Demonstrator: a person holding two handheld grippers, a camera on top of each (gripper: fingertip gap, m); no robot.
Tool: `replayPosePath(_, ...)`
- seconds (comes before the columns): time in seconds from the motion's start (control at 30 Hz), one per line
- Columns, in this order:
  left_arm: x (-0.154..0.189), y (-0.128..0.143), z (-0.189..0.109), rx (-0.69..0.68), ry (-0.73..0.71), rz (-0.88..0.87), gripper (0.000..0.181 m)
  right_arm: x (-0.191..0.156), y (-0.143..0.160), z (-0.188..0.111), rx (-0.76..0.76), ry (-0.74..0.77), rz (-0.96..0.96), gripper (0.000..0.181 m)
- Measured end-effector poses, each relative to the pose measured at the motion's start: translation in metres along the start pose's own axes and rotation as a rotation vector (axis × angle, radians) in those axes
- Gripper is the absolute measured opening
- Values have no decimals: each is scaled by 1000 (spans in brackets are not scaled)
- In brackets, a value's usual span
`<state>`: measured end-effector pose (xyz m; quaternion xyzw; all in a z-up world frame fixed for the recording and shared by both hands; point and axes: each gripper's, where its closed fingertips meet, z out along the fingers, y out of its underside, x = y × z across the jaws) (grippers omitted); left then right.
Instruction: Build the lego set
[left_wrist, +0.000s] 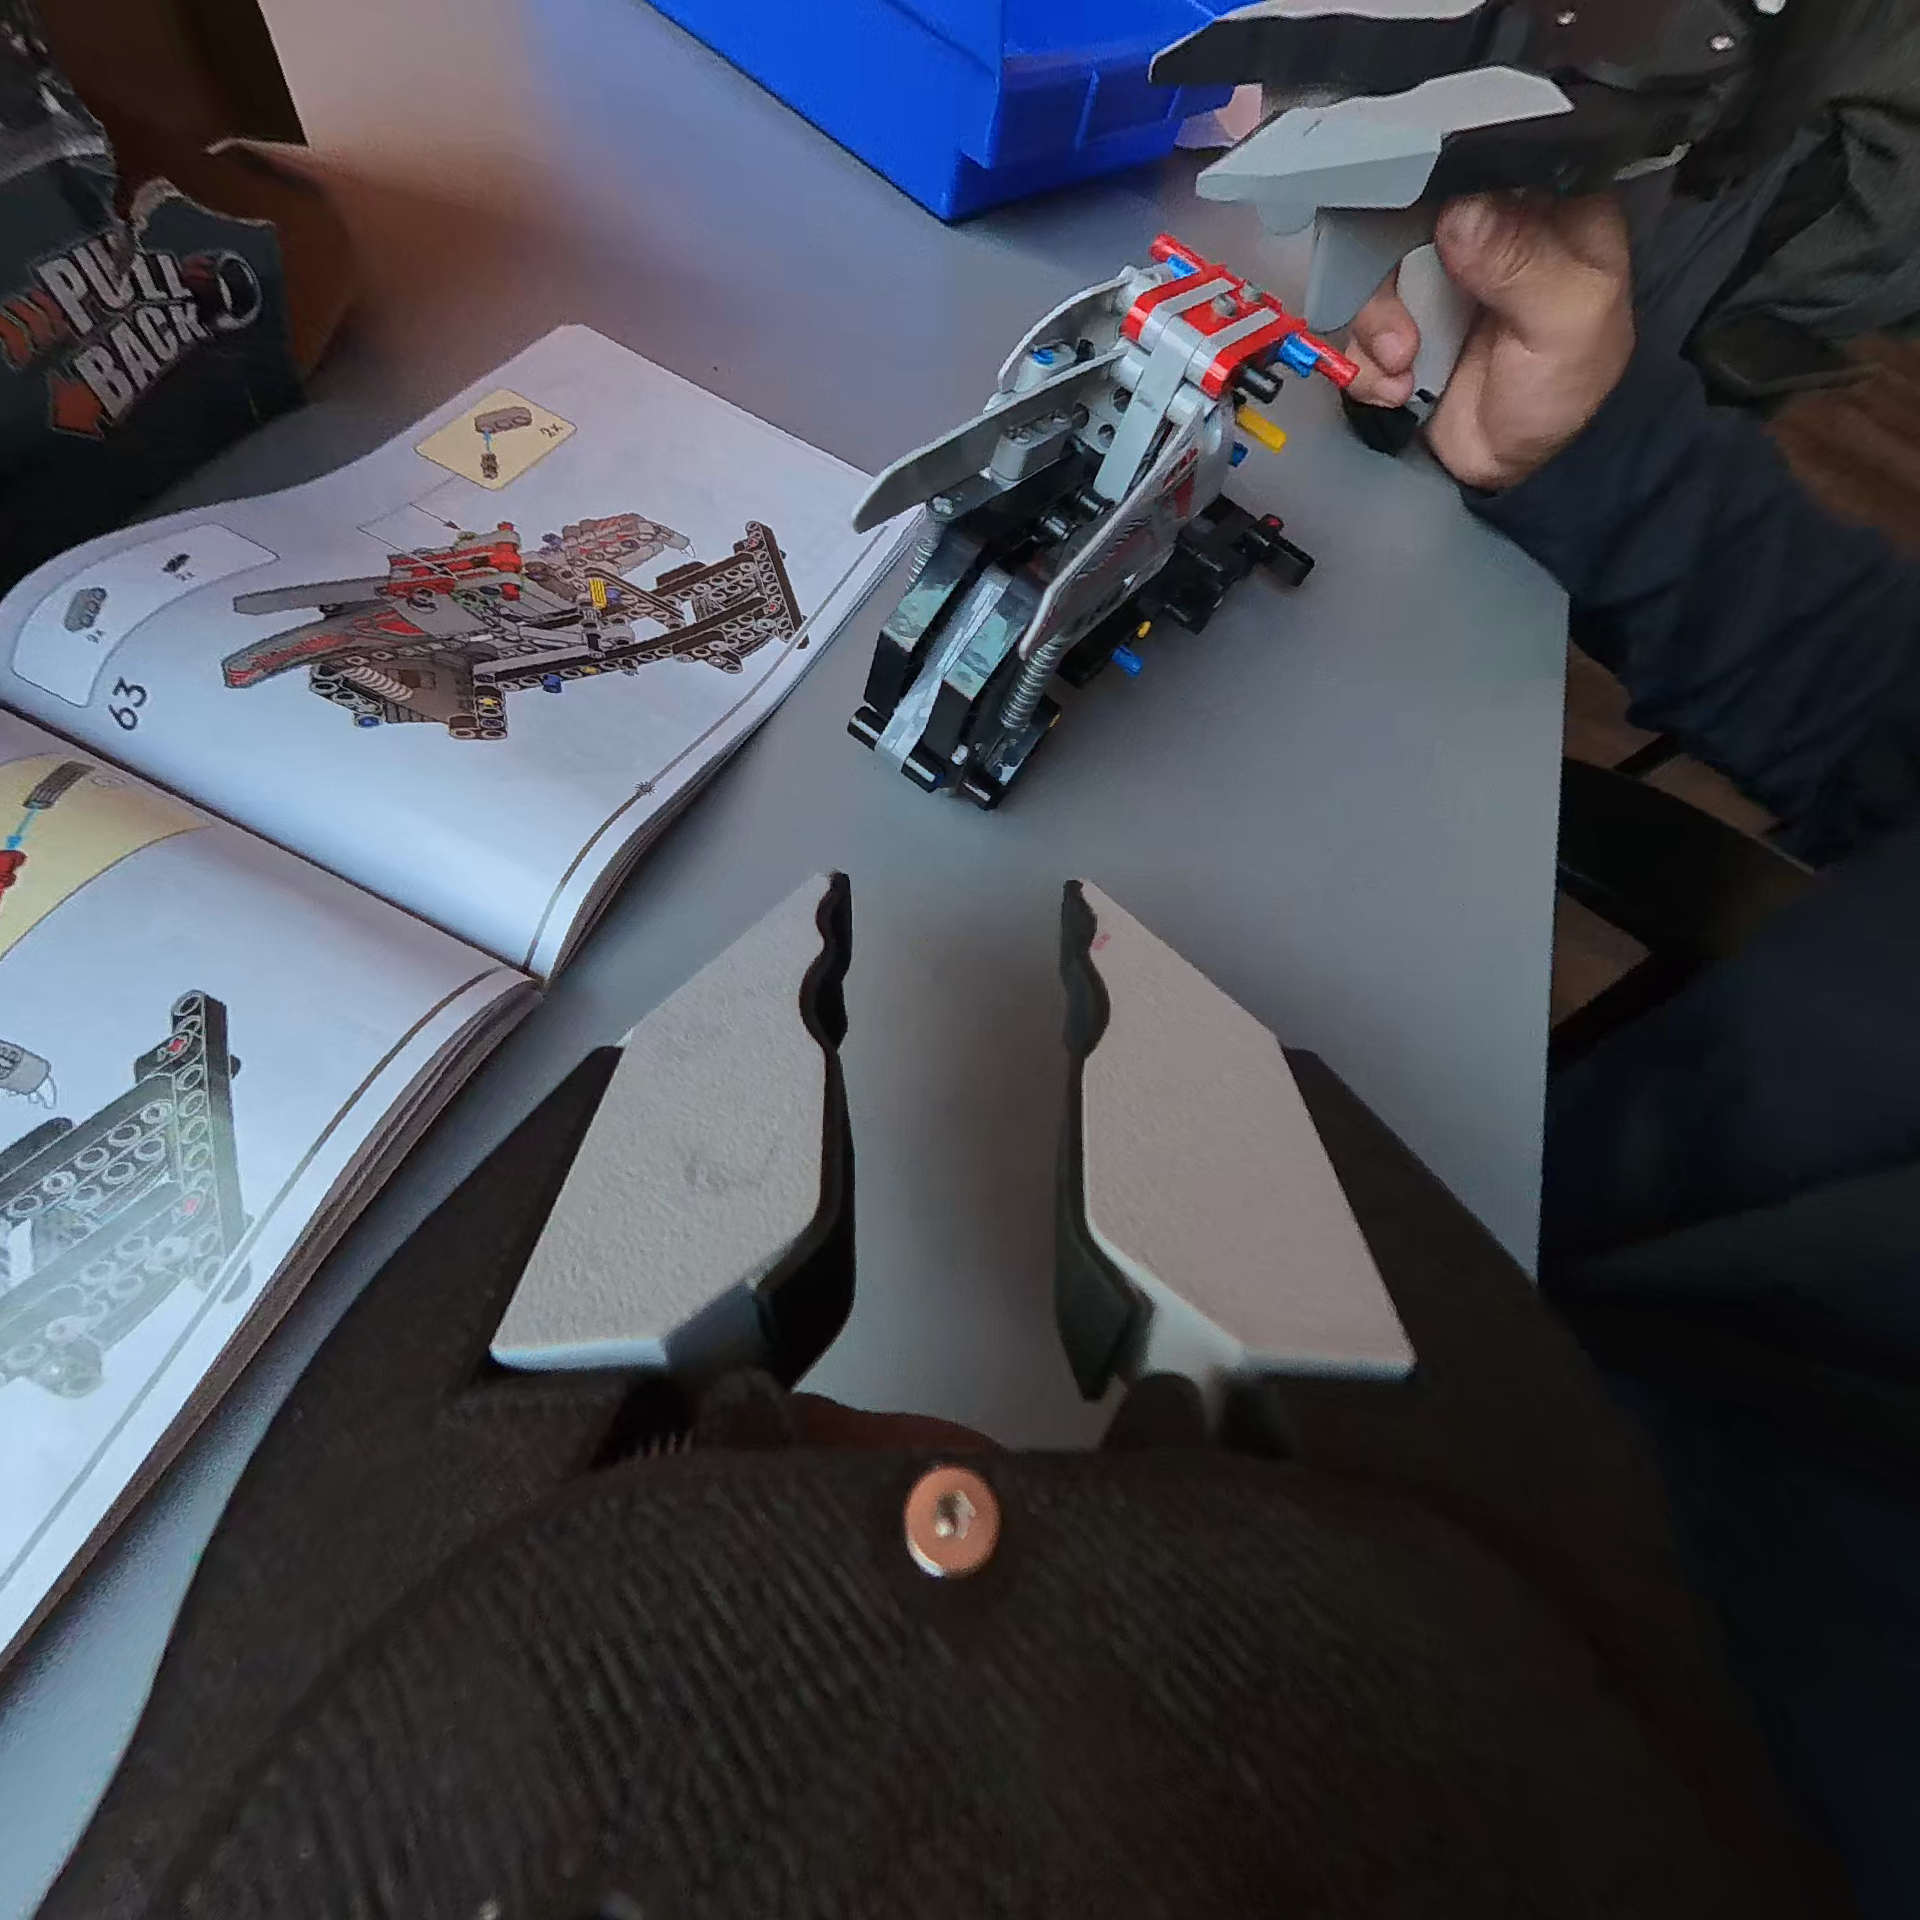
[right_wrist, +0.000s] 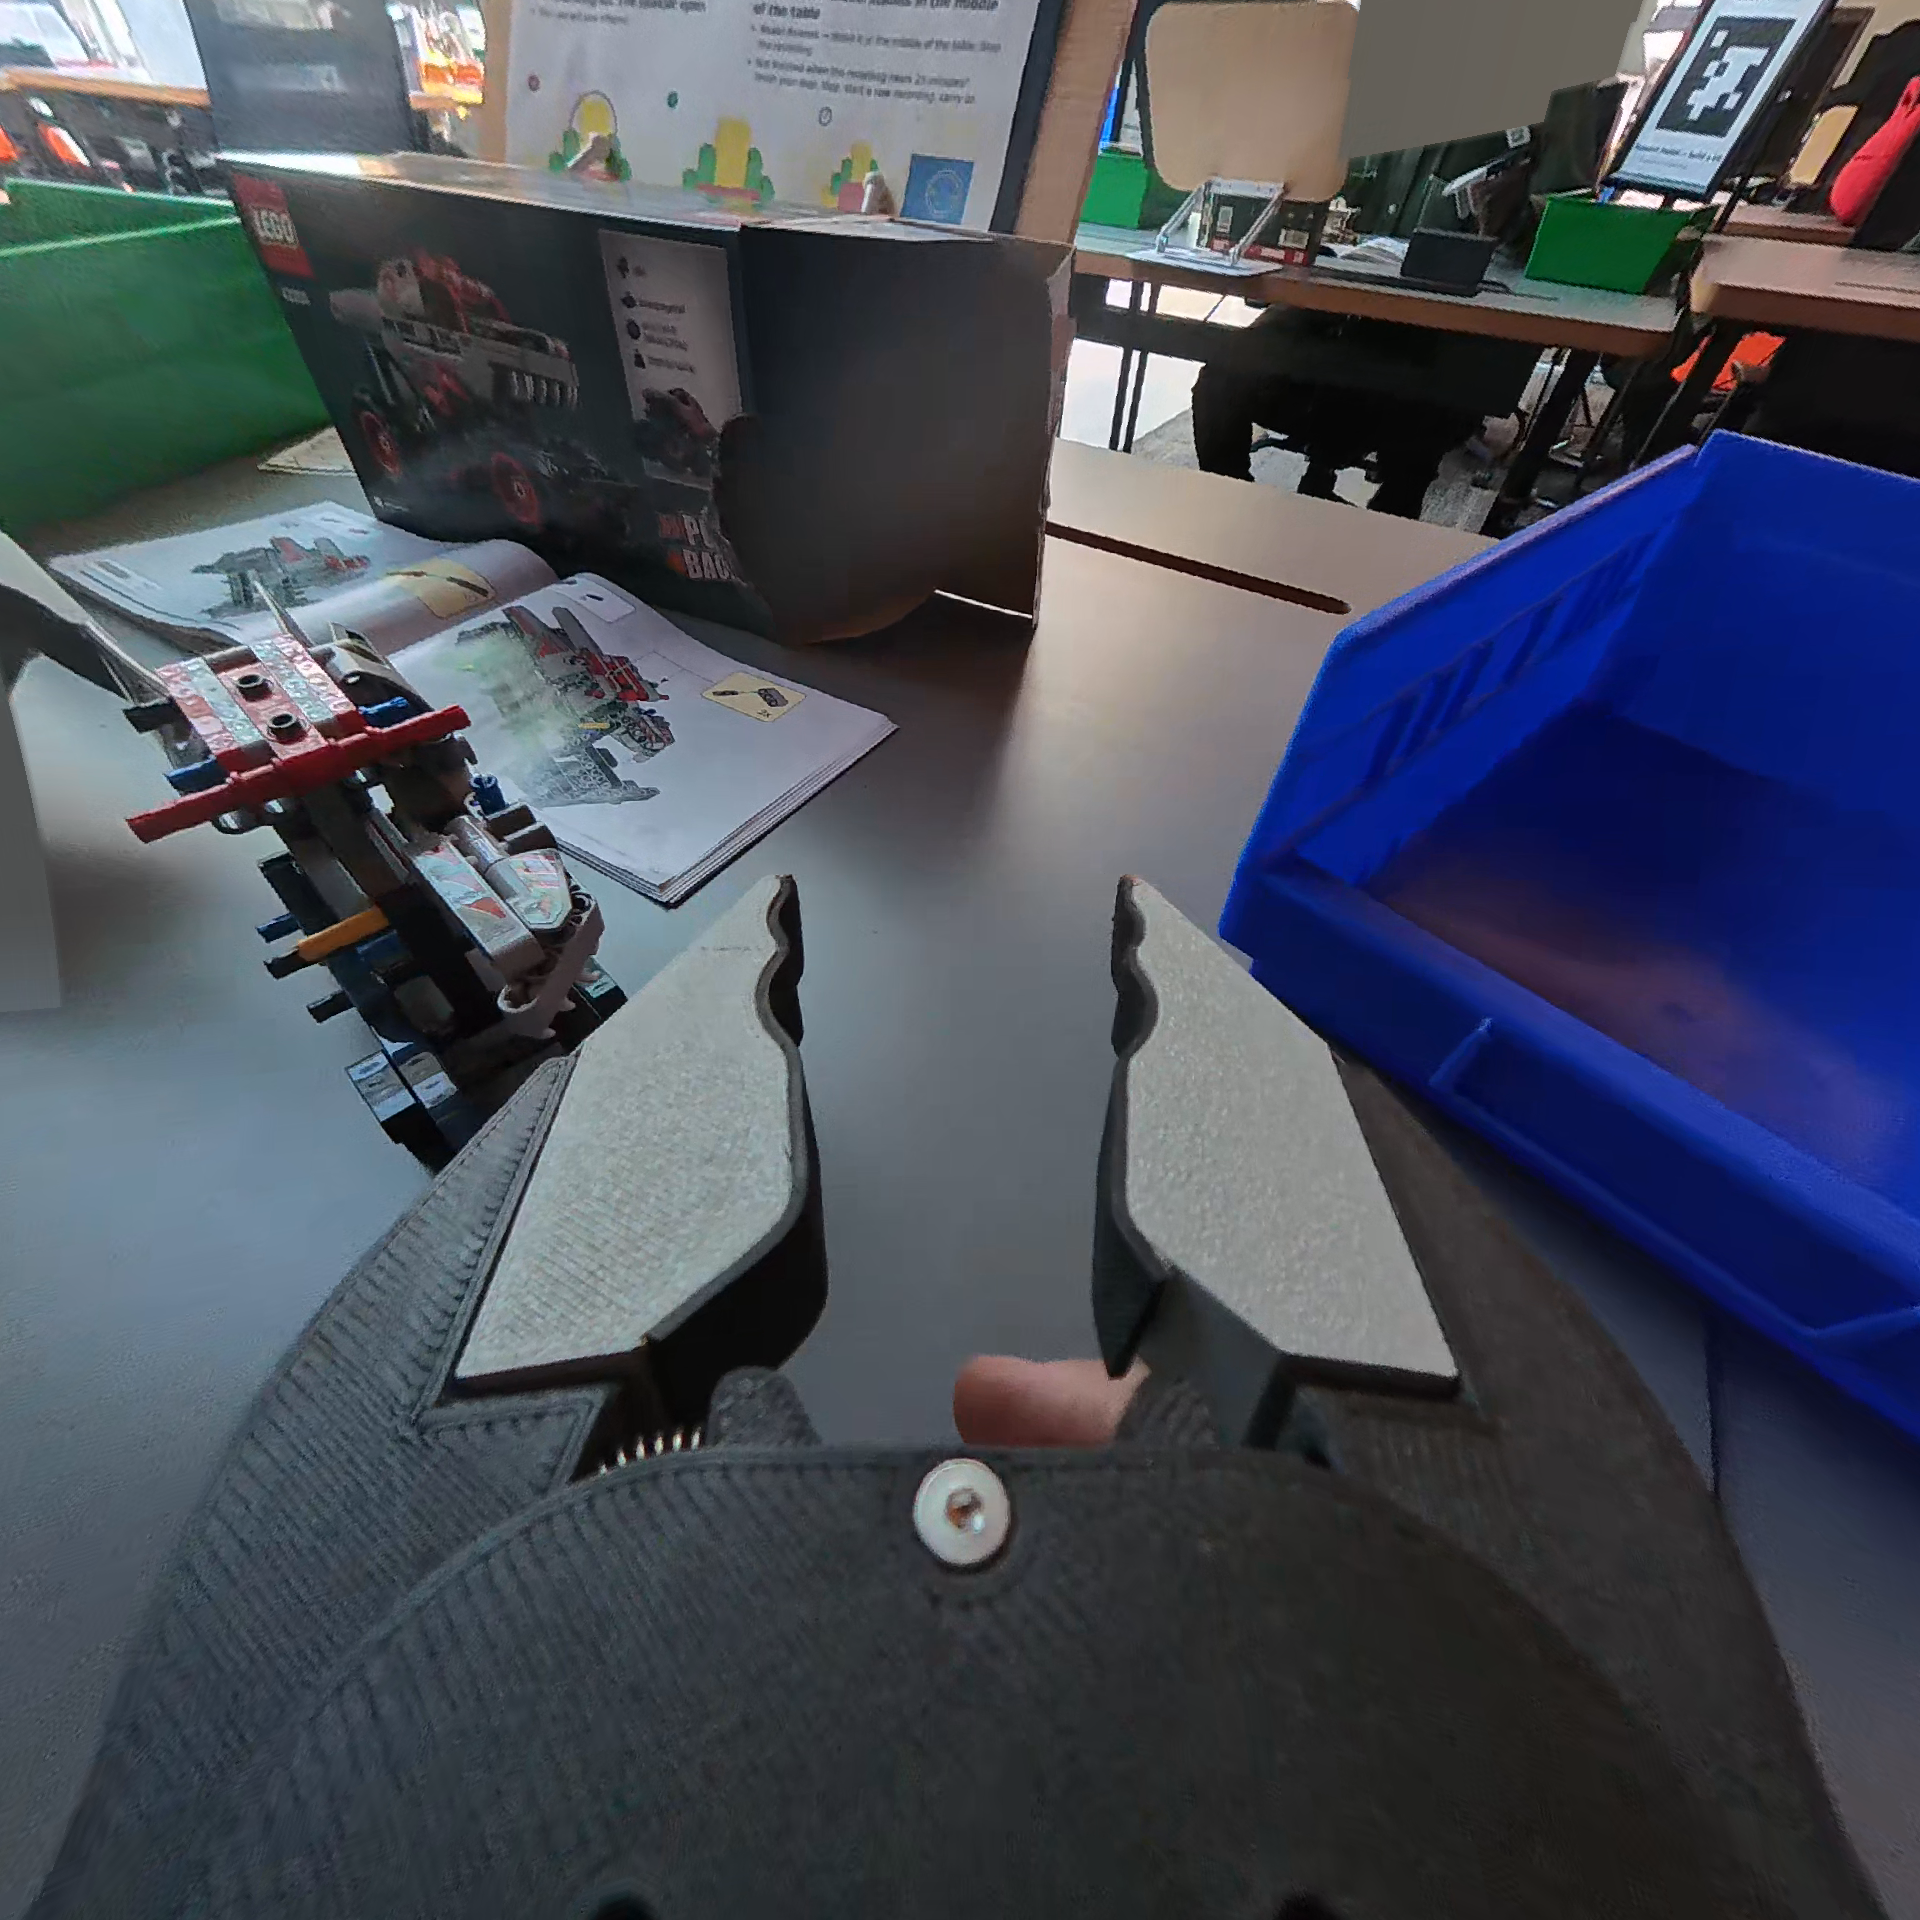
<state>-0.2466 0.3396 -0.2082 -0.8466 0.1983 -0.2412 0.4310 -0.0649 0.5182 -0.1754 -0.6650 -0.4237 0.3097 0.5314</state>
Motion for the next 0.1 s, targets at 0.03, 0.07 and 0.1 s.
replayPosePath(0.03,0,0,0,0,-2,2,38,-1,0,0,2,-2,-3,58)
replayPosePath(0.07,0,-1,0,2,-2,4,38,-1,-1,1,4,-5,-5,57)
replayPosePath(0.1,-1,-1,0,7,-4,1,38,-2,-1,2,5,-8,-8,57)
